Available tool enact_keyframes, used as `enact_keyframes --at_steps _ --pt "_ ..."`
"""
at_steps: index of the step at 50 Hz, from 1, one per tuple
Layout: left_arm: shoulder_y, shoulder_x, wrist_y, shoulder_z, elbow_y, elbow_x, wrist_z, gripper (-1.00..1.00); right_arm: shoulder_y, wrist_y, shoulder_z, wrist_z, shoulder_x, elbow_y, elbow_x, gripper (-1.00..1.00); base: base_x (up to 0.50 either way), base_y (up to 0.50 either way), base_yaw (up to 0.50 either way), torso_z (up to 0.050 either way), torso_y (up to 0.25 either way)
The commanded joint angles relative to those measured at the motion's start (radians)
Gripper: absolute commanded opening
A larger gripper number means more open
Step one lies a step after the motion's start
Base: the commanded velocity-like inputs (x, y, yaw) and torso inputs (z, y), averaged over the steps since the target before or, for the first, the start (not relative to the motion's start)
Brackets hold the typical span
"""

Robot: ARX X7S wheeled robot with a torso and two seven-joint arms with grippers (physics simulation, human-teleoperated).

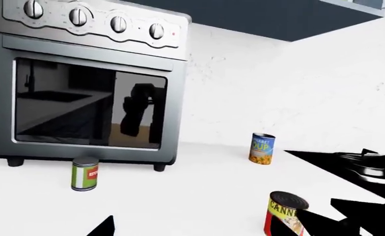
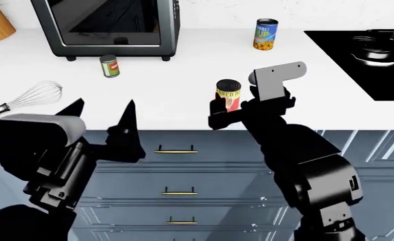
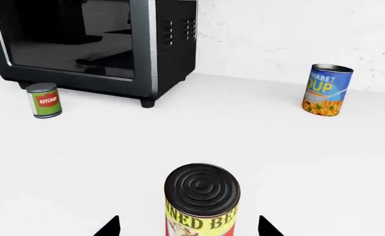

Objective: Pick the cans from the counter and place them in their designated side in the cabinet.

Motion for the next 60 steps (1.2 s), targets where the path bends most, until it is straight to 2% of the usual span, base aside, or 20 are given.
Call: enact_keyframes --at_steps 1,25,26,32,39,51,60 --pt "-0.024 -0.009 -0.012 -0.004 0.006 -0.024 -0.005 1.00 0.100 -0.123 -0.066 -0.034 -0.034 0.293 -0.038 1.00 0.00 0.00 0.00 0.000 0.000" --pt "-0.046 -0.019 -0.007 0.024 -0.023 -0.025 -0.026 1.00 0.199 -0.342 -0.109 -0.059 -0.070 0.715 -0.073 1.00 0.00 0.00 0.00 0.000 0.000" --pt "-0.045 -0.020 -0.006 0.024 -0.024 -0.025 -0.027 1.00 0.205 -0.352 -0.109 -0.061 -0.072 0.728 -0.072 -1.00 0.00 0.00 0.00 0.000 0.000" --pt "-0.040 -0.025 -0.005 0.030 -0.019 -0.024 -0.034 1.00 0.210 -0.376 -0.112 -0.062 -0.076 0.745 -0.061 -1.00 0.00 0.00 0.00 0.000 0.000" --pt "-0.035 -0.029 0.012 0.041 -0.028 -0.016 -0.031 1.00 0.184 -0.324 -0.104 -0.050 -0.059 0.644 -0.032 -1.00 0.00 0.00 0.00 0.000 0.000" --pt "-0.056 -0.038 0.021 0.057 -0.046 -0.021 -0.023 1.00 0.180 -0.035 -0.054 0.030 0.009 0.234 0.054 -1.00 0.00 0.00 0.00 0.000 0.000" --pt "-0.157 -0.007 -0.034 -0.051 -0.123 -0.186 -0.027 1.00 0.277 0.248 0.011 0.078 0.056 -0.019 0.144 -1.00 0.00 0.00 0.00 0.000 0.000"
